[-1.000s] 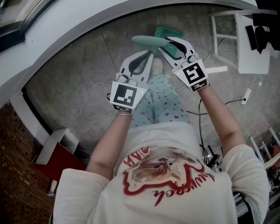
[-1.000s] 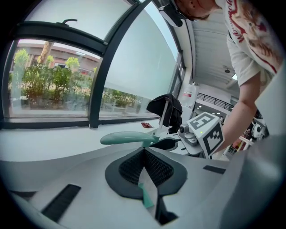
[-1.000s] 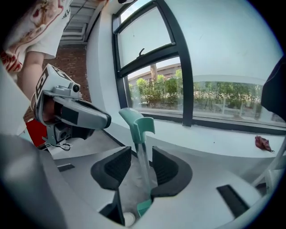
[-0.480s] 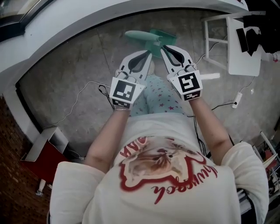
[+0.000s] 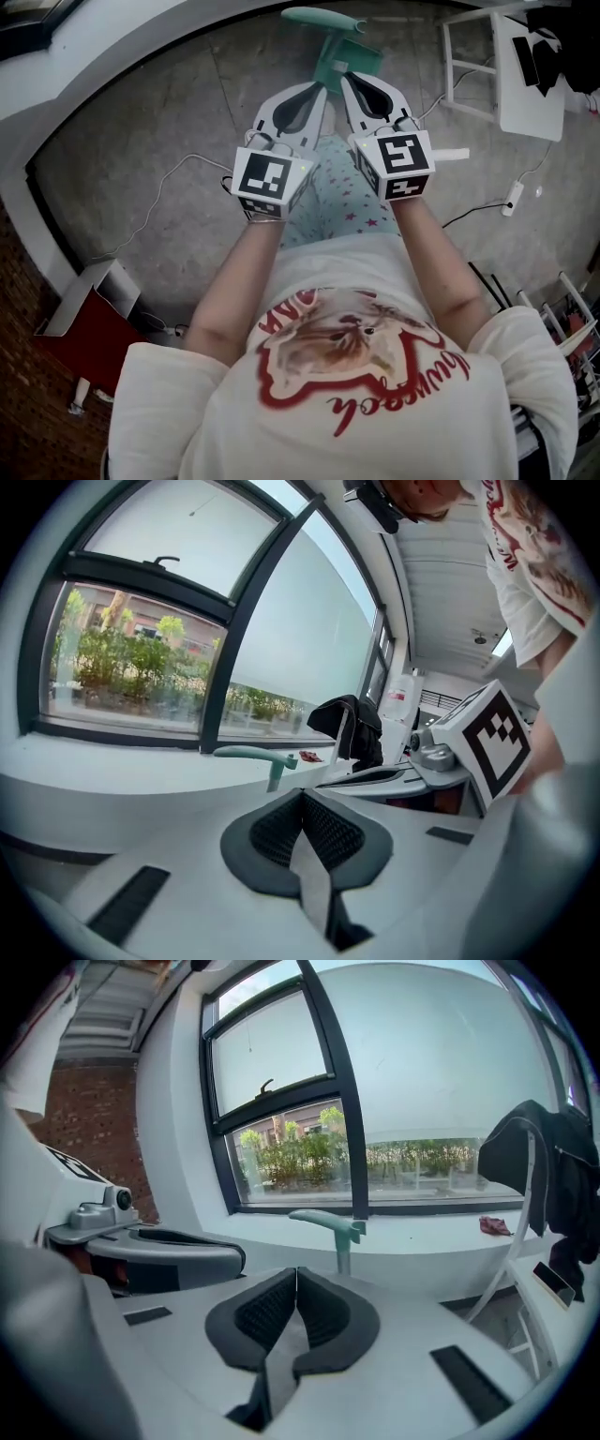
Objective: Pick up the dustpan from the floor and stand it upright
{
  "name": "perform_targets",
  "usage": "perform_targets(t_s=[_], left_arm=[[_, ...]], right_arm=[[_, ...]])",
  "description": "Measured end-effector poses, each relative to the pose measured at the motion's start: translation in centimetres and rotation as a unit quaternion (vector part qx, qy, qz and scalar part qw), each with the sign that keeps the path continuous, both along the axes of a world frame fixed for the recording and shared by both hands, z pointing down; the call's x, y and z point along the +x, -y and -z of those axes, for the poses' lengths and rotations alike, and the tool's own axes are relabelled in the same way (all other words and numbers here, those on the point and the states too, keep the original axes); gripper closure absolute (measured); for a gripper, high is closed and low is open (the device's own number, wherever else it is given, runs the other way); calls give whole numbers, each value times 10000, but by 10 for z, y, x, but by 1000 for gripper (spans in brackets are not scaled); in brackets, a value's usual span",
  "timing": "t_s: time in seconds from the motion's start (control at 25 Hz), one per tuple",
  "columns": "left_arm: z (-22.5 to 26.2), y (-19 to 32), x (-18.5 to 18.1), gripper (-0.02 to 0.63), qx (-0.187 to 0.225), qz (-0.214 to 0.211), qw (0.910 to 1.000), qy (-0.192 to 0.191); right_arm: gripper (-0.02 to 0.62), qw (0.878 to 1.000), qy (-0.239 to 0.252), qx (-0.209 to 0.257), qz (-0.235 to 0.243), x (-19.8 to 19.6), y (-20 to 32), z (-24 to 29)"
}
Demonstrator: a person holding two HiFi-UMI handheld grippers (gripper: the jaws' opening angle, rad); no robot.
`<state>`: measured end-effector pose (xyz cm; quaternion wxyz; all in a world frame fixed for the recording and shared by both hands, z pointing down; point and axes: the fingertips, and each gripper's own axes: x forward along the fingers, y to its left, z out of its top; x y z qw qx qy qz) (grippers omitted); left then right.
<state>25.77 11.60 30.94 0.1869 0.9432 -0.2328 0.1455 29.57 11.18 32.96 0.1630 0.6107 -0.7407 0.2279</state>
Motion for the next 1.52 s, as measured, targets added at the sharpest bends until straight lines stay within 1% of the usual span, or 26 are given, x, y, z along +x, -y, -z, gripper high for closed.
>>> perform_targets(t_s=[0.12,0.28,0.36,0.48,0.56,0.72,0.84,0.92,1.04,1.12,1.2,1.28,1.36,1.52], left_arm=[[12,-22,-26,586,45,96,9999,-3],[32,-48,-70,586,241,221,9995,30],[39,-63,-89,586,303,260,9992,93],[48,-86,-106,586,257,303,9992,32],[54,-98,-110,586,247,297,9992,-36],[63,-120,-116,586,198,327,9991,-171],[65,-132,-118,586,165,381,9989,-203],[68,-146,-117,586,143,396,9989,-213],[85,-169,-116,586,249,403,9986,-239],[99,-187,-114,586,349,479,9980,-215],[113,-210,-107,586,440,577,9971,-220],[126,-242,-96,586,532,664,9960,-278],[135,-277,-85,586,561,783,9947,-367],[152,-345,-61,586,469,1038,9921,-519]], right_arm=[[569,9999,5,149,-50,-27,-20,15],[569,9991,228,313,-189,-70,-45,35],[569,9992,170,320,-187,-90,-60,43],[571,9994,85,302,-142,-111,-81,54],[571,9994,62,303,-142,-117,-92,60],[571,9995,-58,286,-135,-115,-119,68],[571,9992,-309,239,12,-110,-131,67],[571,9989,-383,239,98,-110,-141,71],[571,9986,-211,448,161,-111,-156,97],[571,9970,-222,648,353,-111,-171,119],[571,9941,-390,817,599,-107,-197,139],[571,9919,-479,917,743,-99,-234,154],[571,9915,-439,956,761,-86,-277,165],[571,9936,-259,900,634,-50,-351,174]])
